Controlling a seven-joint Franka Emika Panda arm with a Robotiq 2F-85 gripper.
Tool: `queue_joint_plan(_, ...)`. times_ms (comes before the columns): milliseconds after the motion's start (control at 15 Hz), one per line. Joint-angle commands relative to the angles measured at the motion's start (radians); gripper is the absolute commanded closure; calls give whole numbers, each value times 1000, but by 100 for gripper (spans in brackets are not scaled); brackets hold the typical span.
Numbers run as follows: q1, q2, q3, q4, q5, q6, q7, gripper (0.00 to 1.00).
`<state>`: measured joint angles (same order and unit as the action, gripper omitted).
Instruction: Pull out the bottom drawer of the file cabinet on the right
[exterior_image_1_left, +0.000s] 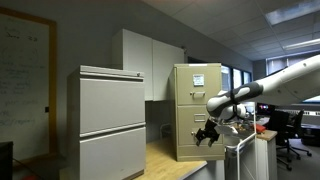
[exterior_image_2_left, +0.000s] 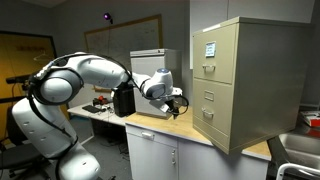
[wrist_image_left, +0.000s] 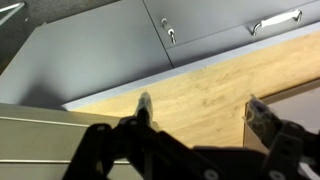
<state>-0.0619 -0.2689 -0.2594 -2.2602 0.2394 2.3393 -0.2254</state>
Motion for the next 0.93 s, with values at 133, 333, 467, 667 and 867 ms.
queue_joint_plan(133, -10, 182, -59, 219, 238, 28, -115, 0)
queue_joint_plan(333, -51, 274, -67, 329, 412, 15, -172, 0)
queue_joint_plan(467, -98, 331, -58, 395, 510, 9, -186, 0)
queue_joint_plan(667, -170, 409, -43, 487, 636, 4, -187, 0)
queue_joint_plan(867, -230, 474, -30, 562, 729, 5, -173, 0)
